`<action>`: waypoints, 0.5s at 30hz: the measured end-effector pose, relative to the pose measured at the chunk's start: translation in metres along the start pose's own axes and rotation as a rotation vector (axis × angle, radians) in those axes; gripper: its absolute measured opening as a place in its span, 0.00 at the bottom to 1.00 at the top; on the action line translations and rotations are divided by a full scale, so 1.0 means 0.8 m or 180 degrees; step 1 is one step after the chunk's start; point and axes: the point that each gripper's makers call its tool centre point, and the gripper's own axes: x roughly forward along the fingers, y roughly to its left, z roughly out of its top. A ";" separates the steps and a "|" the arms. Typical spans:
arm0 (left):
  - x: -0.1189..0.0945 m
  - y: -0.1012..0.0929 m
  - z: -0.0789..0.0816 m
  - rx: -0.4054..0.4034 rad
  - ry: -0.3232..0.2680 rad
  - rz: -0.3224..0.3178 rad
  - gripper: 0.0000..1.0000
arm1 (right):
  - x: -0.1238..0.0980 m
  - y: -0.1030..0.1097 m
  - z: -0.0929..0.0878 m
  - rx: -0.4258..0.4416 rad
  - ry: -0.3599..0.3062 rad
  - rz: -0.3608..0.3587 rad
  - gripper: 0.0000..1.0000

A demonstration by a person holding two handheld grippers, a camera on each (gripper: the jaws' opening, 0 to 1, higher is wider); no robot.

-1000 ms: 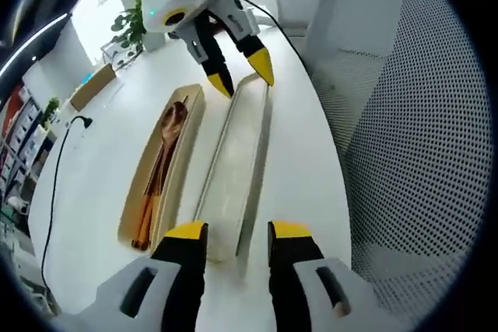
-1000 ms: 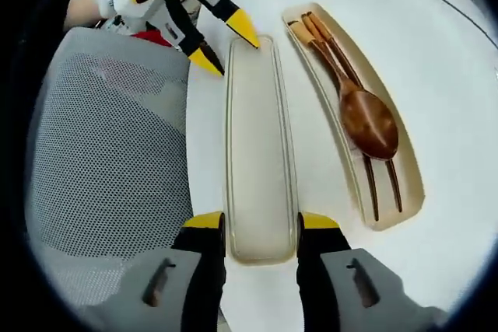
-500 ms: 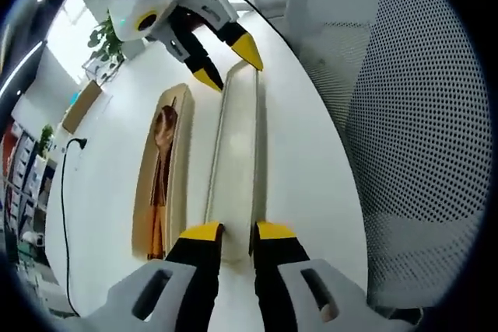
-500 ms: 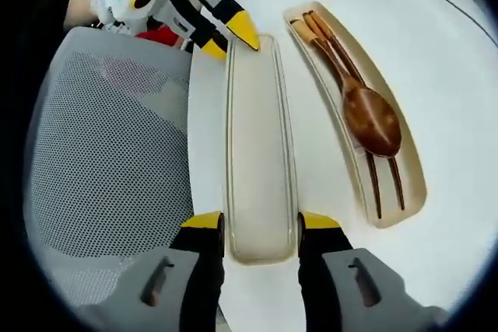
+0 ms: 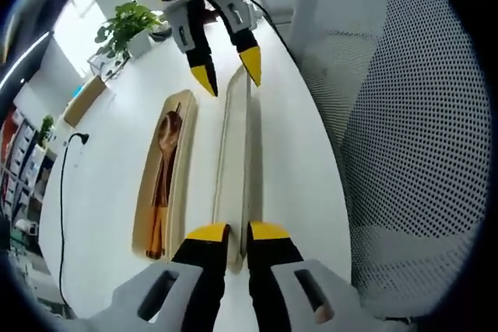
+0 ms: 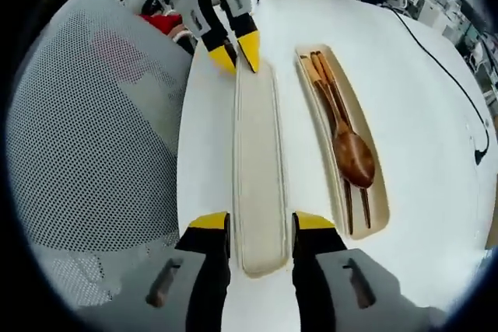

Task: Arrange the utensils inside the cutlery case until each visible utensil rests in its matching compartment.

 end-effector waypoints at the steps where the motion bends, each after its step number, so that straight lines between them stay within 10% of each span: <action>1: -0.001 0.000 0.001 -0.0051 -0.0005 -0.0021 0.08 | 0.000 -0.002 0.001 0.0053 -0.0043 -0.0055 0.24; 15: -0.009 -0.006 0.013 -0.0302 -0.0162 -0.0072 0.04 | 0.001 0.003 -0.012 -0.0361 0.0048 -0.0125 0.01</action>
